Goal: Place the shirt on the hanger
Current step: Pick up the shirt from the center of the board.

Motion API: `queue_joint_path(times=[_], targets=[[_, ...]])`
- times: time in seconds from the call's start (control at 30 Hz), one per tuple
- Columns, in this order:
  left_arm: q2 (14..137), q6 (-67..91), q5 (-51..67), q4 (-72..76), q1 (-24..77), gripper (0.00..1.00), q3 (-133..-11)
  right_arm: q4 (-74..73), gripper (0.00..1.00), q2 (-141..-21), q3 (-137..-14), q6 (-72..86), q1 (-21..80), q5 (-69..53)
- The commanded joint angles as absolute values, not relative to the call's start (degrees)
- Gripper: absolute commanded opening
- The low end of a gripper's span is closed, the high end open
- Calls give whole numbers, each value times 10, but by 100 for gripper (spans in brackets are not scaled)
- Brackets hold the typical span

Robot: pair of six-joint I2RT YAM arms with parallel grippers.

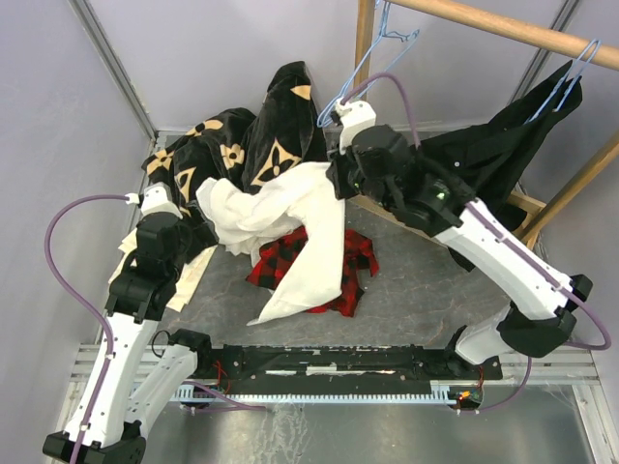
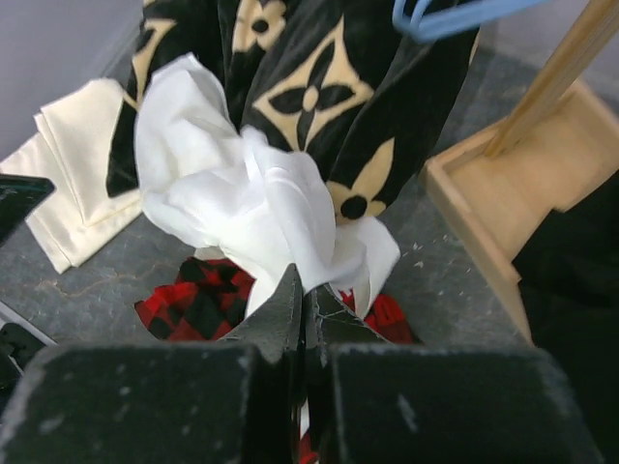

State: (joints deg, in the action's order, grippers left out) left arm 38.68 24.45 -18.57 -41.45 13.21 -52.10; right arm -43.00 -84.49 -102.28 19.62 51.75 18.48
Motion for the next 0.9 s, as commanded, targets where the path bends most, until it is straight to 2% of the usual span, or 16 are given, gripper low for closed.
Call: queue_joint_path(times=[0.0, 0.33, 0.87], targets=[[385, 243, -201, -393, 130, 85, -521, -483, 0, -831, -1127, 114, 516, 206], [387, 243, -200, -393, 129, 85, -520, -519, 0, -808, -1260, 50, 515, 215], [404, 243, -197, -392, 129, 85, -520, -563, 0, -752, -1317, -122, 515, 303]])
